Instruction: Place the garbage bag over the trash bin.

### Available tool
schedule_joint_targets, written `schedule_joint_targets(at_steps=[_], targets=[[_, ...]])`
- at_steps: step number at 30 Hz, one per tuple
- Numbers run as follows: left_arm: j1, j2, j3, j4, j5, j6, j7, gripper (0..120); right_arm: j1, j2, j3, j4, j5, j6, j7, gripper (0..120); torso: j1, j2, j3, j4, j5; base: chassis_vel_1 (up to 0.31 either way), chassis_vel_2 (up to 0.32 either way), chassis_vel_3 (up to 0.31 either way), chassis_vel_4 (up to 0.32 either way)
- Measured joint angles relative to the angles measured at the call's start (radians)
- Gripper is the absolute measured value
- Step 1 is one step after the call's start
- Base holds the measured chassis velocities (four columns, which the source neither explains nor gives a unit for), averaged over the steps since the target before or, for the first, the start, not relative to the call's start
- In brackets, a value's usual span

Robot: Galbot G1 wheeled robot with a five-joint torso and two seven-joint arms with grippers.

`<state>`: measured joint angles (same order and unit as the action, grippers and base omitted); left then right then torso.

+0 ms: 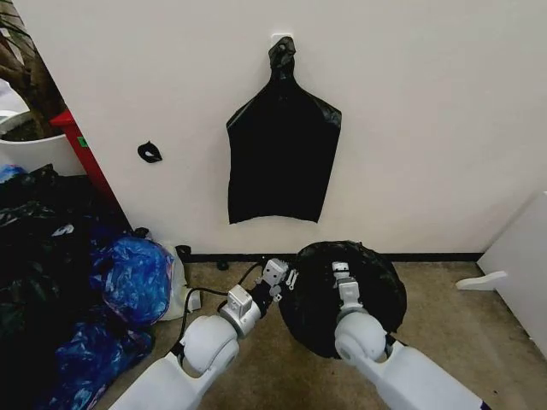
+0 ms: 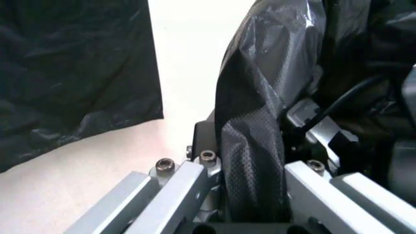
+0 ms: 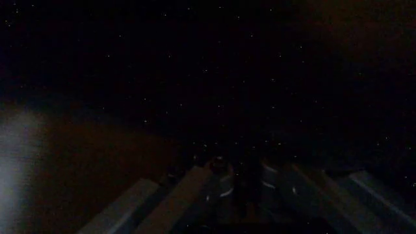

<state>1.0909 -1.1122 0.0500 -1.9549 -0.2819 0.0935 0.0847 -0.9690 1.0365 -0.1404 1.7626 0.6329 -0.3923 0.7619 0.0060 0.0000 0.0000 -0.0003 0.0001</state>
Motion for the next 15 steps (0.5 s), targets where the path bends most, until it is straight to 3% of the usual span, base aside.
schedule_joint_targets(at_steps=[6,15], targets=[[-0.009,-0.002,0.001,0.002,-0.001,-0.001,0.001,1,-0.015,-0.001,0.018,0.021,0.0,0.017,-0.005,0,0.0,0.0,0.0,0.0,0.0,0.0,0.0,0.0,0.0],[-0.017,-0.003,-0.002,0.016,-0.004,-0.001,0.0,1,-0.108,-0.03,-0.026,0.18,-0.082,0.126,-0.104,0,0.0,0.0,0.0,0.0,-0.0001,0.0,0.0,0.0,0.0]])
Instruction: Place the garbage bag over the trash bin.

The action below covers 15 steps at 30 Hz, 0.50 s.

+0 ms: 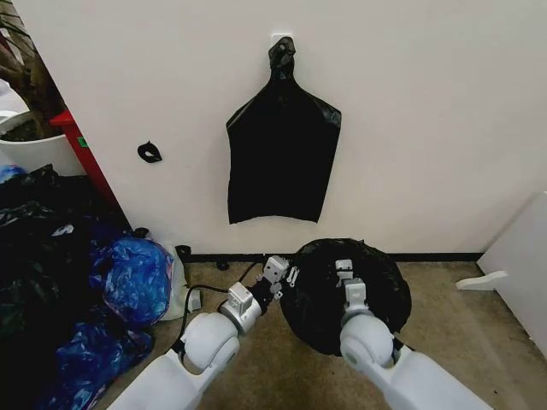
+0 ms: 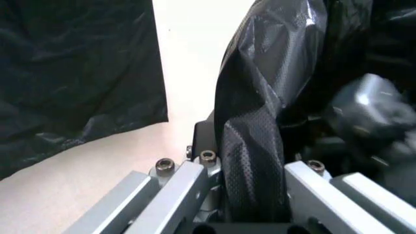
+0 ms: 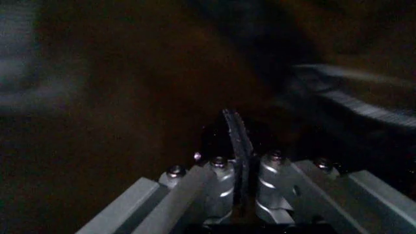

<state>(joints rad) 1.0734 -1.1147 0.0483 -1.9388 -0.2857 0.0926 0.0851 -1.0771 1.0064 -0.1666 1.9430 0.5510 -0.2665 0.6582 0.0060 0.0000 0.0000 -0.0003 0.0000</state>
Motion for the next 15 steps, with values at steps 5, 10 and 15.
schedule_joint_targets(at_steps=[5,10,15], targets=[[0.002,-0.004,0.0,0.0,0.0,-0.001,0.0,1,-0.014,0.011,-0.023,0.024,0.081,-0.013,0.003,0,0.0,0.0,0.0,0.0,0.0,0.0,0.0,0.0,0.0],[0.016,0.0,0.0,-0.016,0.002,-0.001,0.004,1,0.002,0.029,-0.031,0.01,0.171,-0.12,0.082,0,0.0,0.0,0.0,0.0001,-0.0001,0.0,0.0,0.0,0.0],[0.03,0.012,-0.008,-0.037,-0.001,-0.002,0.009,1,0.019,0.033,-0.032,-0.049,0.093,-0.185,0.117,0,0.0,0.0,0.0,0.0001,0.0,0.0,0.0,0.0,0.0]])
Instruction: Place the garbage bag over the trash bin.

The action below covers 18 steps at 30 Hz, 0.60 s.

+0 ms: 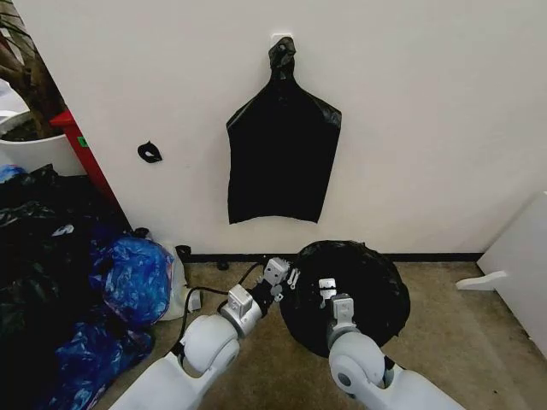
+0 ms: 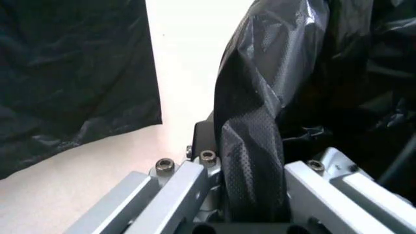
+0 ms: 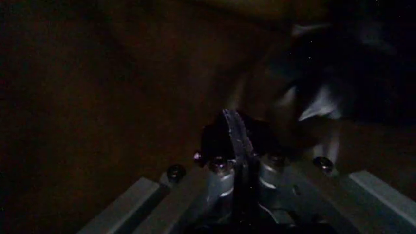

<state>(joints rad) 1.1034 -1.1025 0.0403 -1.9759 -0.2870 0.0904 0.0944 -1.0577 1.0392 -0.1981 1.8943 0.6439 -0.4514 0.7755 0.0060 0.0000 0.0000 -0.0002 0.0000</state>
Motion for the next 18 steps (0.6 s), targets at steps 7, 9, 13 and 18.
schedule_joint_targets(at_steps=[7,9,13,18], targets=[[-0.006,0.0,-0.008,0.004,-0.053,0.006,-0.005,1,-0.029,-0.022,0.008,-0.004,-0.161,0.136,-0.102,0,0.0,0.0,0.0,0.0,0.0,0.0,0.0,0.0,0.0],[-0.021,-0.003,-0.01,0.019,-0.098,0.022,-0.021,1,-0.055,-0.045,0.013,-0.008,-0.276,0.344,-0.232,7,0.0,0.0,0.0,-0.0001,0.0,0.0,0.0,0.0,0.0],[-0.042,-0.012,-0.013,0.046,-0.156,0.045,-0.036,1,-0.087,-0.069,0.037,-0.037,-0.409,0.583,-0.395,19,0.0,0.0,0.0,-0.0002,0.0001,0.0,0.0,0.0,0.0],[-0.067,-0.023,-0.016,0.088,-0.202,0.063,-0.042,1,-0.116,-0.08,0.079,-0.069,-0.531,0.804,-0.579,35,0.0,0.0,0.0,-0.0001,0.0001,0.0,0.0,0.0,0.0]])
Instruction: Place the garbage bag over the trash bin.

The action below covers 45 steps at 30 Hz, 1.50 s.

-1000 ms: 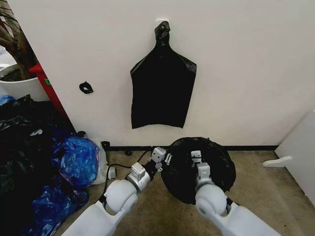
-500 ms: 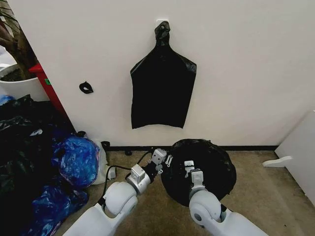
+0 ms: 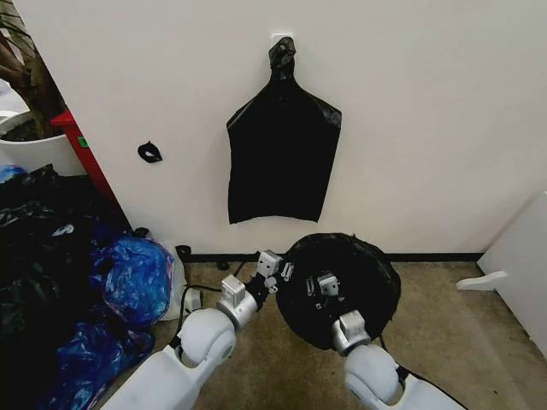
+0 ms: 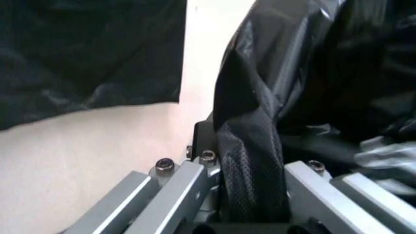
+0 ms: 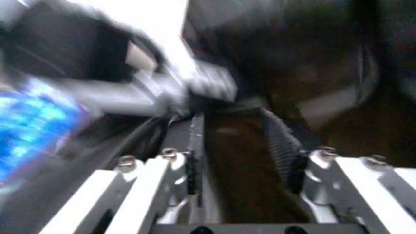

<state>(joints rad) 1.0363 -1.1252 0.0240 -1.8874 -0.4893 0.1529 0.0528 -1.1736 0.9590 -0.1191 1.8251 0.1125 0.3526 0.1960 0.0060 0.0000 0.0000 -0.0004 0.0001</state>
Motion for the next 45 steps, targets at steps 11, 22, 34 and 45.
schedule_joint_targets(at_steps=[11,22,34,45], targets=[[0.003,-0.028,-0.074,0.09,-0.069,0.003,-0.009,1,-0.016,-0.008,0.04,0.08,-0.053,0.107,-0.064,75,0.0,0.0,0.0,-0.0003,-0.0001,0.0,0.0,0.0,0.0],[-0.004,-0.061,-0.111,0.144,-0.129,0.031,-0.052,1,-0.009,0.006,0.072,0.163,0.087,0.113,-0.028,100,0.0,0.0,0.0,0.0001,-0.0001,0.0,0.0,0.0,0.0],[-0.007,-0.11,-0.157,0.072,-0.488,0.42,-0.422,1,-0.115,0.048,0.07,0.311,0.209,-0.183,0.412,100,0.0,0.0,0.0,0.0,0.0001,0.0,0.0,0.0,0.0],[0.052,-0.12,-0.122,0.034,-0.511,0.521,-0.551,1,-0.132,0.082,0.092,0.292,0.147,-0.158,0.381,100,0.0,0.0,0.0,0.0001,-0.0001,0.0,0.0,0.0,0.0]])
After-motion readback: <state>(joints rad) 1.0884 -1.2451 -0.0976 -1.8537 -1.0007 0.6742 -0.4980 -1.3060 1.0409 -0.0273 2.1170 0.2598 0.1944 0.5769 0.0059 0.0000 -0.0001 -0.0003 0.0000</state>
